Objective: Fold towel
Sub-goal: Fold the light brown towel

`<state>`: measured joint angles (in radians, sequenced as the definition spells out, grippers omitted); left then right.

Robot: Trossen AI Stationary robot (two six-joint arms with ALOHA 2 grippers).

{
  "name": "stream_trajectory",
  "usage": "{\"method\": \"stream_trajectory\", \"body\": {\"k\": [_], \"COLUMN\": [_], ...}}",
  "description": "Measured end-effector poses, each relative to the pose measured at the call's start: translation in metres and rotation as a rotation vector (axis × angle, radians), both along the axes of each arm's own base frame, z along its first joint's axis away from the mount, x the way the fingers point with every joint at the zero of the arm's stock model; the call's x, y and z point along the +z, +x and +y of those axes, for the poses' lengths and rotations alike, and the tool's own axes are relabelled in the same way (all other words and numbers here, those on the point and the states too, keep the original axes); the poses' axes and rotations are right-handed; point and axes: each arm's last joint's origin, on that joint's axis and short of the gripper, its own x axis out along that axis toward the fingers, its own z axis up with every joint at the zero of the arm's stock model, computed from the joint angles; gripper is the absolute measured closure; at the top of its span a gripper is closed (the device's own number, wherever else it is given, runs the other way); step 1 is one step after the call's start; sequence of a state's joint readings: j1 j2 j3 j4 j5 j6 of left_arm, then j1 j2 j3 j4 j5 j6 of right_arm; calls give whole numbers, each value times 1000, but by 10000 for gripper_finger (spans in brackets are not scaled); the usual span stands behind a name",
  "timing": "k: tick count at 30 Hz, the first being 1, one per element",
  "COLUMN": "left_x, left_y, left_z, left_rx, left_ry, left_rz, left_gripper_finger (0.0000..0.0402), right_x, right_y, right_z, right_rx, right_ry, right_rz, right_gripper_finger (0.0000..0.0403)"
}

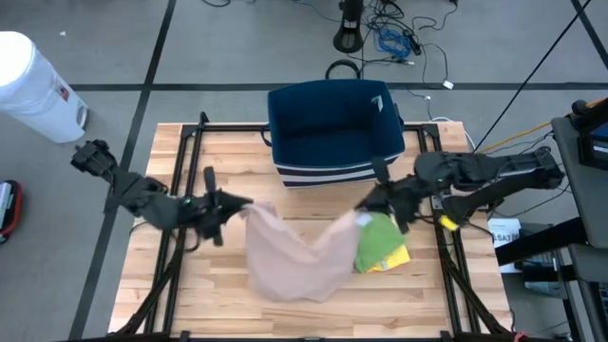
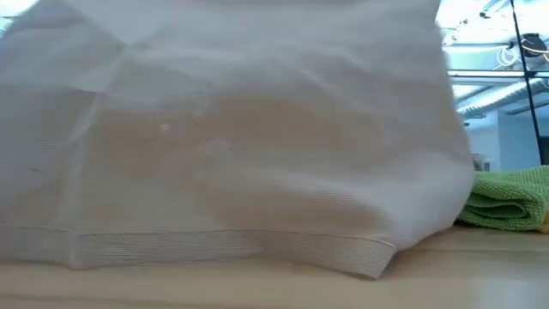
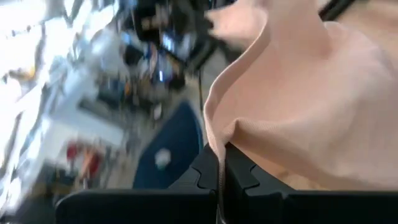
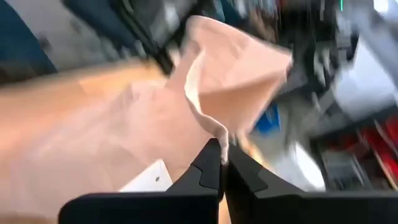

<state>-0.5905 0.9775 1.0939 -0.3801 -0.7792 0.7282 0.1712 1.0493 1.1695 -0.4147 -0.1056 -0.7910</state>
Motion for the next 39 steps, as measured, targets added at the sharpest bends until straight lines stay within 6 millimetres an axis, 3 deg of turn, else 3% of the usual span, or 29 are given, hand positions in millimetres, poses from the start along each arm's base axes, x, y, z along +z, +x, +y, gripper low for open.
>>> {"method": "stream_trajectory", "body": {"k": [7,16,24,30,35,39], "left_x": [-34,-80,-105,-107,-108,-111], "left_y": [32,69,87,87,82,81], "left_z": [36,55,55,55,53,43], "left_rx": [267,400,446,501,539,425], "left_ry": [-47,-147,-142,-151,-130,-273], "left_rz": [211,453,556,544,556,615], "left_gripper_finger": [401,401,352,305,286,283], "right_x": [-31,-68,-73,-69,-69,-76], "right_y": [24,47,45,36,36,46], "right_z": [-33,-55,-58,-58,-49,-32], "right_rx": [-293,-485,-594,-681,-576,-415], "right_ry": [-68,-111,-91,-37,107,214], "right_rz": [218,453,499,501,525,575], "right_gripper_finger": [403,397,300,223,206,212]}}
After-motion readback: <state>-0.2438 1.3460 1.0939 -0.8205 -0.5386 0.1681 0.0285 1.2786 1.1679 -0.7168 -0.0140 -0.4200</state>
